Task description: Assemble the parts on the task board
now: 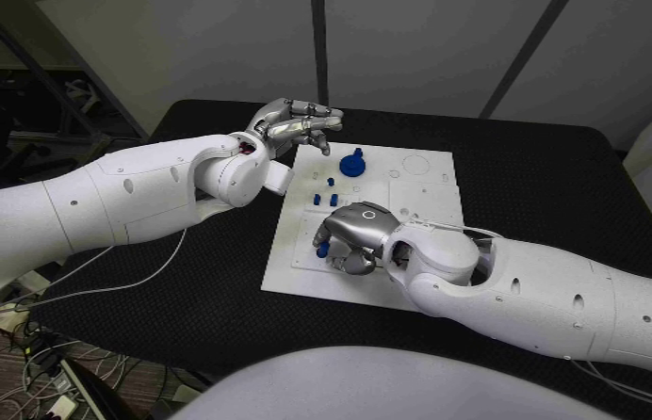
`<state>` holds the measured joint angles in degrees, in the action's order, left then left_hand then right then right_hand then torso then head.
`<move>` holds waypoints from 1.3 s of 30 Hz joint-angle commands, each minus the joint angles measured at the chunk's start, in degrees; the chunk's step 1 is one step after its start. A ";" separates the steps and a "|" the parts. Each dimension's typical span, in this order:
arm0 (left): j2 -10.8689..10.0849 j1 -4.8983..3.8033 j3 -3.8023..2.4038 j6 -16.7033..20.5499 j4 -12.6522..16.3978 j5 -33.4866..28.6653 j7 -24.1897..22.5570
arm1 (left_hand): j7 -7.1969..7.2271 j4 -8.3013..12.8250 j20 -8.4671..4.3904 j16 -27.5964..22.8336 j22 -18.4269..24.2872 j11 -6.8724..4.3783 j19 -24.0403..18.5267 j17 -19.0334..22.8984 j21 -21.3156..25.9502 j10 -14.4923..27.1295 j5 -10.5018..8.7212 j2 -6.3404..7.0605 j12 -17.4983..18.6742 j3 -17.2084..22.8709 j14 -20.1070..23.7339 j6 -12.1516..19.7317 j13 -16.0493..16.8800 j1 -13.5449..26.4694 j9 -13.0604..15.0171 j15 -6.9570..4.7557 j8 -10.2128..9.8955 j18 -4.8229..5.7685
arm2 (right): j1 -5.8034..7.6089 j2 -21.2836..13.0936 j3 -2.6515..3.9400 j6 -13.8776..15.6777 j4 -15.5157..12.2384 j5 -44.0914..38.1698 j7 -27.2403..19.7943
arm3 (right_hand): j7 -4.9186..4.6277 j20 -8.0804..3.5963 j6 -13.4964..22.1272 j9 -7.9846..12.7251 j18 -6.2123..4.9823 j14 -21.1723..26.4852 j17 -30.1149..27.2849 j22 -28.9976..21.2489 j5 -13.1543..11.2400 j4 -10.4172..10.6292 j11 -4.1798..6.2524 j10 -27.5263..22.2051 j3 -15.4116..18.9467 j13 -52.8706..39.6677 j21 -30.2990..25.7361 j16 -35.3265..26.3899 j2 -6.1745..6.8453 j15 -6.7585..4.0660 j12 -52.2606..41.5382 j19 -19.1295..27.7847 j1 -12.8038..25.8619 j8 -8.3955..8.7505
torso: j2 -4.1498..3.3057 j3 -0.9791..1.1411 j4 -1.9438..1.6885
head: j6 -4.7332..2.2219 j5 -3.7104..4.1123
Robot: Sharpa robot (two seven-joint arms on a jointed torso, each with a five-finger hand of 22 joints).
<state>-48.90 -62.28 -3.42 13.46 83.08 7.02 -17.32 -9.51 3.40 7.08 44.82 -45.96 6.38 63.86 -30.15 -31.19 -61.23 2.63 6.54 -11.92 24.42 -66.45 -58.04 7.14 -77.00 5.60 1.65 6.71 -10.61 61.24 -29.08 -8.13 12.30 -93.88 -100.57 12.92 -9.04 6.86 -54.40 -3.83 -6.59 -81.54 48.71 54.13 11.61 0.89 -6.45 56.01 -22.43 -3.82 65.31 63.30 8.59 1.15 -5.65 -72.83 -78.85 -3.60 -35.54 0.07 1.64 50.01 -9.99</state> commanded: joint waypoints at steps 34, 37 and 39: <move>-1.14 -0.06 0.02 -0.19 0.79 -0.08 -0.29 | -0.55 0.11 0.02 -0.34 0.12 0.04 -0.24 0.20 0.48 0.38 0.09 -0.66 -0.45 -0.48 0.39 0.09 -0.09 0.27 -0.12 0.10 0.26 0.26 | 0.35 -26.76 6.18 11.69 -11.68 24.27 8.41 | 3.66 -4.12 -6.87 -4.34 3.45 -5.85 23.27 20.64 9.20 8.58 6.08 22.27 14.44 -46.61 14.86 17.11 -1.03 -4.68 -55.81 -11.39 6.70 -8.69 | 0.50 -0.30 1.37 | -2.01 6.94; -1.22 0.02 0.04 0.01 1.30 -0.01 -0.52 | -0.55 0.11 0.02 -0.34 0.12 0.05 -0.24 0.21 0.49 0.39 0.09 -0.64 -0.45 -0.50 0.39 0.10 -0.09 0.29 -0.12 0.10 0.26 0.26 | 0.28 -28.35 6.25 10.61 -12.55 23.13 11.25 | 3.92 -4.45 -6.39 -6.76 3.69 -5.79 25.47 22.32 11.78 12.30 5.97 22.39 18.68 -59.85 16.08 18.57 -2.29 -4.89 -66.33 -11.65 8.62 -11.03 | 0.53 -0.21 1.78 | -2.15 7.77; -1.30 0.13 0.07 0.09 1.73 0.15 -0.66 | -0.55 0.12 0.03 -0.32 0.13 0.05 -0.23 0.23 0.50 0.43 0.09 -0.60 -0.46 -0.54 0.37 0.14 -0.10 0.31 -0.14 0.11 0.24 0.26 | 0.17 -29.25 6.24 10.23 -13.08 22.03 13.06 | 4.11 -4.43 -6.09 -8.00 3.76 -5.85 26.11 22.87 11.77 13.14 6.05 23.15 20.16 -63.37 16.45 18.95 -2.44 -4.80 -68.80 -11.77 8.33 -12.09 | 0.61 -0.19 2.09 | -2.14 8.16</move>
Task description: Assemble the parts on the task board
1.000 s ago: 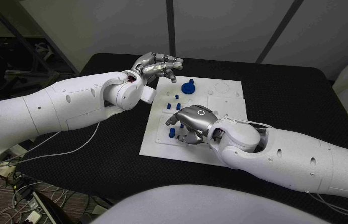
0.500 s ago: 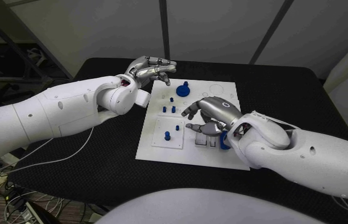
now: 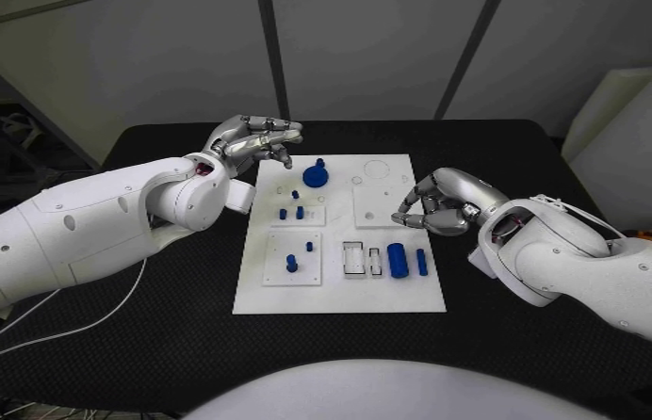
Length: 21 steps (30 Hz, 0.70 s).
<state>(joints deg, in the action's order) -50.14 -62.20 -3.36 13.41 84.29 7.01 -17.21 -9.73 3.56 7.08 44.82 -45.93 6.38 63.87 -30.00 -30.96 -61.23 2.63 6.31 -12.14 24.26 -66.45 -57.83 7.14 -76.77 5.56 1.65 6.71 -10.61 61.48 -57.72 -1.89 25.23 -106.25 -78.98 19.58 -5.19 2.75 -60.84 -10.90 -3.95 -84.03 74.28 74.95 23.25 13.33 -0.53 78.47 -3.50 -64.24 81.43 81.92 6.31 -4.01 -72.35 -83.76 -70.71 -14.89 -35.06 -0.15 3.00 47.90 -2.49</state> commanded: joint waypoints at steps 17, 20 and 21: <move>-0.16 0.34 0.05 0.46 0.68 0.46 -1.46 | -0.35 -0.43 0.14 -0.22 0.22 0.10 -0.19 0.26 0.47 0.59 0.10 -0.44 -0.38 -0.72 0.32 0.08 -0.13 0.71 -0.18 0.20 0.21 0.29 | -3.87 -0.57 -0.21 -6.65 -1.67 -1.31 14.13 | -0.40 0.23 4.84 -5.02 1.20 -3.51 2.38 2.71 -3.59 3.37 -0.53 -0.41 9.28 -5.59 0.74 1.31 0.01 0.92 -2.73 -0.78 3.16 -2.96 | 0.86 -0.29 0.74 | 0.33 0.44; -0.18 0.36 0.05 0.44 0.69 0.46 -1.49 | -0.35 -0.49 0.15 -0.21 0.25 0.10 -0.19 0.29 0.51 0.61 0.10 -0.45 -0.41 -0.78 0.32 0.09 -0.13 0.81 -0.19 0.21 0.21 0.29 | -4.28 -0.09 -0.22 -6.95 -1.43 -1.58 14.30 | -0.42 0.25 4.96 -5.15 1.22 -3.55 2.60 2.81 -3.68 3.36 -0.55 -0.35 9.45 -5.78 0.80 1.42 -0.07 0.94 -2.82 -0.81 3.10 -3.04 | 0.77 -0.28 0.81 | 0.28 0.31; -0.19 0.36 0.05 0.44 0.69 0.46 -1.50 | -0.35 -0.49 0.15 -0.21 0.25 0.10 -0.19 0.29 0.51 0.61 0.10 -0.45 -0.41 -0.78 0.32 0.09 -0.13 0.81 -0.19 0.21 0.21 0.29 | -4.39 0.09 -0.22 -7.05 -1.36 -1.65 14.31 | -0.42 0.25 4.98 -5.19 1.22 -3.56 2.65 2.81 -3.69 3.35 -0.55 -0.35 9.48 -5.81 0.80 1.45 -0.10 0.95 -2.83 -0.81 3.08 -3.06 | 0.76 -0.28 0.83 | 0.26 0.16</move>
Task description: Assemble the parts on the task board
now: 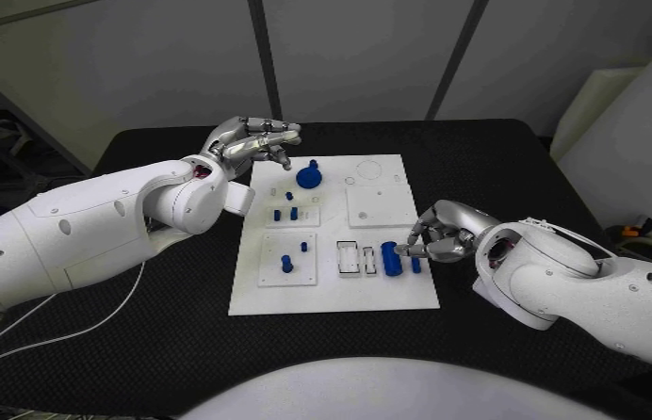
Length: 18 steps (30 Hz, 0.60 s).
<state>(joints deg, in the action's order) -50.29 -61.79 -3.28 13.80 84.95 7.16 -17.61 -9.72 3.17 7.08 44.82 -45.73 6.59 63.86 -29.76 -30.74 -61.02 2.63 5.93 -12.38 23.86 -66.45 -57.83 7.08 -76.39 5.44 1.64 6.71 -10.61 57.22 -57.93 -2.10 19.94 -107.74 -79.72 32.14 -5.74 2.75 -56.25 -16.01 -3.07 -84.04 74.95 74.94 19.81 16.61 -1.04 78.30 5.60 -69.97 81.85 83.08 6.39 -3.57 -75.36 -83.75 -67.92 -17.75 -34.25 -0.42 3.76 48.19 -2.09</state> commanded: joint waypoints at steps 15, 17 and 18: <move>-0.02 0.03 -0.03 -0.07 -0.06 0.32 -1.03 | -0.36 -0.10 0.15 -0.20 0.05 -0.11 -0.18 0.05 0.29 0.40 0.10 -0.07 -0.17 -0.38 0.32 0.10 -0.07 0.43 -0.08 0.21 0.21 0.29 | -1.48 2.71 -0.02 -2.09 1.32 -1.54 1.15 | 0.11 0.32 0.73 -0.72 0.41 -3.72 2.92 3.18 -0.33 0.02 -0.07 -0.10 0.83 -0.58 0.60 0.78 -0.75 0.56 0.03 -0.94 -0.27 -0.67 | -0.21 0.00 0.03 | 0.54 -0.90; -0.03 0.03 -0.03 -0.10 -0.03 0.32 -1.00 | -0.36 -0.10 0.15 -0.20 0.05 -0.11 -0.18 0.05 0.29 0.40 0.10 -0.07 -0.17 -0.38 0.32 0.10 -0.07 0.43 -0.08 0.21 0.21 0.29 | -1.56 3.11 -0.02 -2.32 1.73 -1.17 1.14 | 0.11 0.32 0.74 -0.81 0.42 -3.75 3.08 3.25 -0.31 0.02 -0.07 -0.07 0.88 -0.67 0.65 0.87 -0.84 0.56 -0.01 -0.96 -0.32 -0.75 | -0.23 -0.01 0.04 | 0.59 -0.86; -0.03 0.04 -0.03 -0.11 -0.02 0.32 -0.99 | -0.36 -0.10 0.15 -0.20 0.05 -0.11 -0.18 0.05 0.29 0.40 0.10 -0.07 -0.17 -0.38 0.32 0.10 -0.07 0.43 -0.08 0.21 0.21 0.29 | -1.62 3.31 -0.02 -2.52 1.97 -1.02 1.16 | 0.12 0.33 0.77 -0.93 0.44 -3.78 3.22 3.32 -0.31 -0.01 -0.07 -0.04 0.95 -0.77 0.69 0.94 -0.94 0.57 -0.04 -0.99 -0.43 -0.85 | -0.19 -0.02 0.07 | 0.62 -0.87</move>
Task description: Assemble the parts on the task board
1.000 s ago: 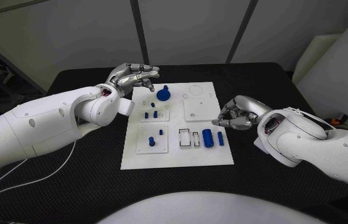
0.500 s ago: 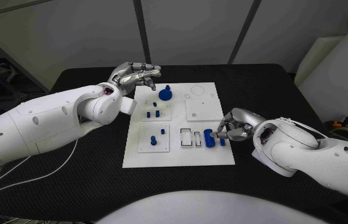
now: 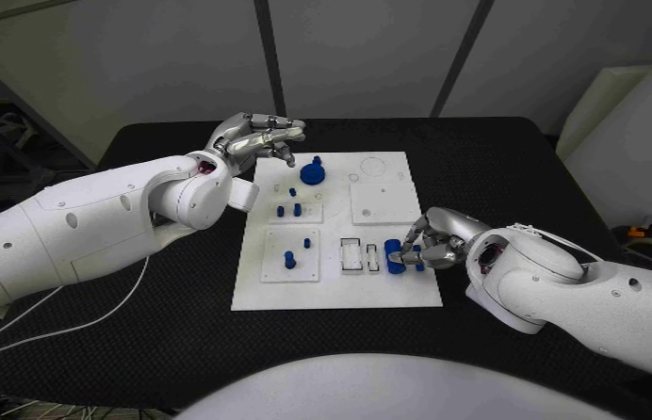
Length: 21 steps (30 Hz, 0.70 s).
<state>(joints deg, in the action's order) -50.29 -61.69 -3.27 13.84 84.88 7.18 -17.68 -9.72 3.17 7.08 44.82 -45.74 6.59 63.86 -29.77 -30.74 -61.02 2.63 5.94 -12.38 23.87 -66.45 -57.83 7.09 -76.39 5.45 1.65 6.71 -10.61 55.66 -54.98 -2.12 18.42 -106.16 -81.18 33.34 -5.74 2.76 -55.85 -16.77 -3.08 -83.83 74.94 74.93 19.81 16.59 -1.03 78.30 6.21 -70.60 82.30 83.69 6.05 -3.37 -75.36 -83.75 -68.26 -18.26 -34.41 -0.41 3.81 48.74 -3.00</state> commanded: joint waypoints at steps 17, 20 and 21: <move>-0.31 -0.06 -0.04 -0.41 0.32 0.30 -0.70 | -0.36 -0.10 0.15 -0.21 0.06 -0.11 -0.18 0.06 0.29 0.40 0.10 -0.07 -0.17 -0.38 0.32 0.10 -0.08 0.44 -0.08 0.21 0.21 0.29 | -1.59 3.00 -0.07 -2.42 3.30 -1.97 2.77 | 0.24 0.33 0.84 -1.89 0.59 -4.11 4.18 4.12 0.62 -0.39 0.03 0.35 1.00 -1.38 0.77 0.85 -2.28 0.32 -0.36 -1.26 -2.93 -1.68 | 0.09 -0.05 -0.01 | 0.33 -0.17; -0.40 -0.06 -0.04 -0.45 0.36 0.30 -0.68 | -0.36 -0.10 0.15 -0.21 0.06 -0.11 -0.18 0.06 0.29 0.40 0.10 -0.07 -0.17 -0.38 0.32 0.10 -0.08 0.44 -0.08 0.21 0.21 0.29 | -1.71 3.16 -0.07 -1.80 3.41 -2.12 2.84 | 0.28 0.31 0.85 -2.20 0.63 -4.15 4.43 4.32 1.19 -0.42 0.07 0.49 1.15 -1.66 0.90 0.98 -2.59 0.30 -0.45 -1.34 -3.39 -1.91 | 0.12 -0.05 0.01 | 0.27 -0.25; -0.43 -0.06 -0.04 -0.46 0.37 0.30 -0.67 | -0.35 -0.15 0.17 -0.19 0.09 -0.11 -0.18 0.09 0.34 0.42 0.10 -0.10 -0.21 -0.43 0.33 0.11 -0.08 0.52 -0.09 0.22 0.22 0.29 | -1.75 3.18 -0.07 -1.44 3.41 -2.18 2.84 | 0.31 0.30 0.82 -2.33 0.65 -4.16 4.50 4.42 1.49 -0.43 0.09 0.59 1.21 -1.82 0.97 1.02 -2.71 0.28 -0.53 -1.38 -3.56 -2.02 | 0.11 -0.05 0.04 | 0.25 -0.37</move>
<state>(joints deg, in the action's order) -50.67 -61.68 -3.27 13.81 85.08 7.19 -17.68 -9.72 3.06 7.08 44.82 -45.73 6.59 63.86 -29.76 -30.74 -61.02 2.63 5.94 -12.38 23.76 -66.45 -57.83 7.09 -76.39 5.44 1.64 6.71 -10.61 54.44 -51.83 -1.74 17.84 -103.23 -82.80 34.47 -5.53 2.96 -55.13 -18.90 -3.09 -83.84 74.93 74.92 21.04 16.15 -0.90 78.43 7.18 -72.34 82.97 84.53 3.37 -3.38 -75.67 -83.95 -70.98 -19.96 -34.33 -0.44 3.85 49.05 -3.23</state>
